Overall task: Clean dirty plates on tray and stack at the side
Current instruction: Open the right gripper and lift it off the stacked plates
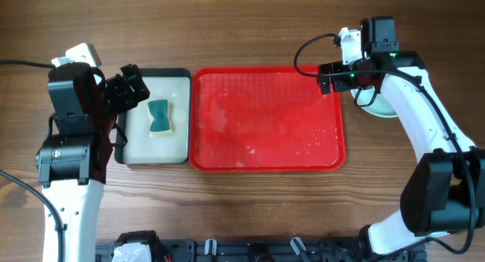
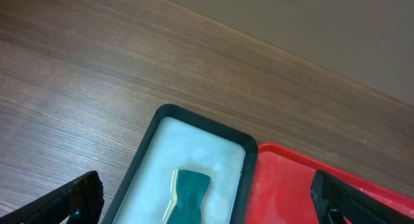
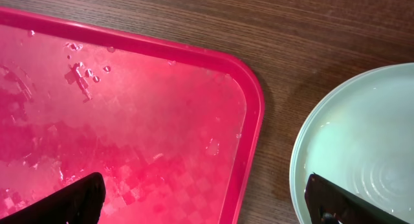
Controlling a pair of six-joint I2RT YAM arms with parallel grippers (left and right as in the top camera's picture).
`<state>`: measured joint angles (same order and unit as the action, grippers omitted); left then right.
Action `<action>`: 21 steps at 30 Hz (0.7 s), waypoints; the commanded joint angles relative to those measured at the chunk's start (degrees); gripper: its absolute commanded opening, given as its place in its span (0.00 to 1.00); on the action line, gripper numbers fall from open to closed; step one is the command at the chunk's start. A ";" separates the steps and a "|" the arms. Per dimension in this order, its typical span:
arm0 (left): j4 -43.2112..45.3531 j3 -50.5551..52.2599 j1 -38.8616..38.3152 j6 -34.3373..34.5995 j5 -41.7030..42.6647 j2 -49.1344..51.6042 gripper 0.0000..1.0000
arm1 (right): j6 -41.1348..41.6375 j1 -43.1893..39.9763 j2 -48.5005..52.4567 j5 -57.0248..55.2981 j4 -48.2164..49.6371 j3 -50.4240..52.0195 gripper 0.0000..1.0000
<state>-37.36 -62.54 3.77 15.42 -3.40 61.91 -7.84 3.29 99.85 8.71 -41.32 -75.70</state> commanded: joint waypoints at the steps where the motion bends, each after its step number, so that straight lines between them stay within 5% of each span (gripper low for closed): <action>1: 0.02 -0.79 0.37 0.48 -0.55 -0.09 1.00 | -1.05 0.13 -0.31 -0.63 0.15 -0.68 1.00; 21: 0.02 -0.79 0.37 0.48 -0.55 -0.09 1.00 | -1.11 0.26 -2.60 -0.63 0.15 -0.68 1.00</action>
<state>-37.39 -62.54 3.77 15.42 -3.40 61.91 -7.86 3.29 99.85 8.71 -41.32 -75.70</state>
